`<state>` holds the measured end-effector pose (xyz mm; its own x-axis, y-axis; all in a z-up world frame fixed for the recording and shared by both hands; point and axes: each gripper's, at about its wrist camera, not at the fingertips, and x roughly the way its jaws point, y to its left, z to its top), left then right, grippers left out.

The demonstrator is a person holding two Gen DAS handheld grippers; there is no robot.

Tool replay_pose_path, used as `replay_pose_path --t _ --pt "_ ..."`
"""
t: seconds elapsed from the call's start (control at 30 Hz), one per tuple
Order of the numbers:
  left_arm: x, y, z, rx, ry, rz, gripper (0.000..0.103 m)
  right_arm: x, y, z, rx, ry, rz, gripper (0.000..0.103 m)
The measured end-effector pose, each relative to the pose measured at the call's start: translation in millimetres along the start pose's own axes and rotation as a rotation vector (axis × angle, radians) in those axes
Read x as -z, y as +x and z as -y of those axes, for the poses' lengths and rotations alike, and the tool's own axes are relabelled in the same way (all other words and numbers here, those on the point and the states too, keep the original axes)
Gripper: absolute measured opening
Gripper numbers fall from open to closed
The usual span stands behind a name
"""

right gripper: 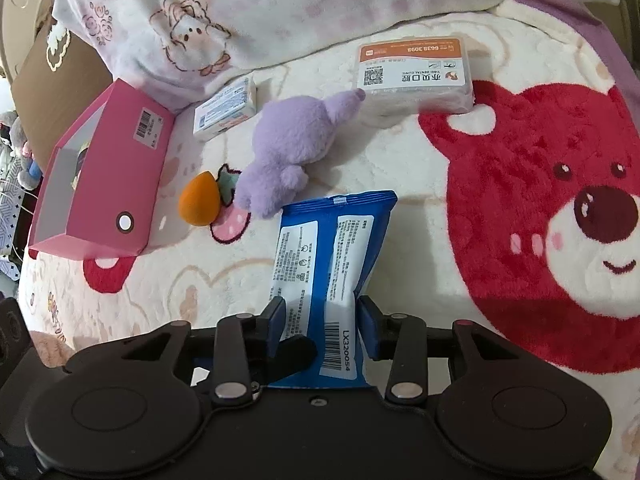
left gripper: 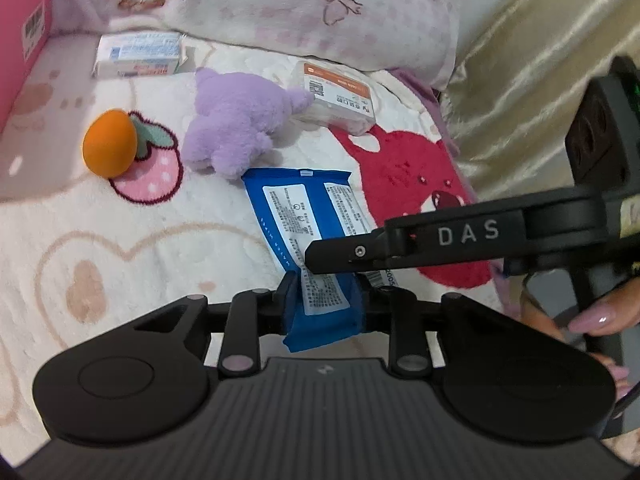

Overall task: Organize objects
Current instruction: 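Lift the blue snack packet with the left gripper toward the pink box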

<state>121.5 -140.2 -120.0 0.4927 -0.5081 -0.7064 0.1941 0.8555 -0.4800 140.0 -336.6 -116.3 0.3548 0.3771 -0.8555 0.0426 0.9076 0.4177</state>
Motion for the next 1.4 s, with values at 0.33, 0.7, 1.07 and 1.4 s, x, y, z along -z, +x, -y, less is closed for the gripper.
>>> replay_pose_path --t 0.33,0.7,1.07,1.4 --pt "-7 -19 15 -0.043 0.041 0.008 0.025 4 -16 -3 -0.063 0.000 0.036 0.045" --pt "-15 -60 32 -0.035 0.086 0.036 0.025 13 -49 -6 -0.174 0.032 0.110 0.046" --pt "-2 -111 33 -0.092 0.120 0.047 0.025 37 -66 -49 -0.196 -0.036 0.145 0.046" --pt "16 -165 18 -0.165 0.135 0.058 0.025 55 -65 -101 -0.232 -0.090 0.088 0.046"
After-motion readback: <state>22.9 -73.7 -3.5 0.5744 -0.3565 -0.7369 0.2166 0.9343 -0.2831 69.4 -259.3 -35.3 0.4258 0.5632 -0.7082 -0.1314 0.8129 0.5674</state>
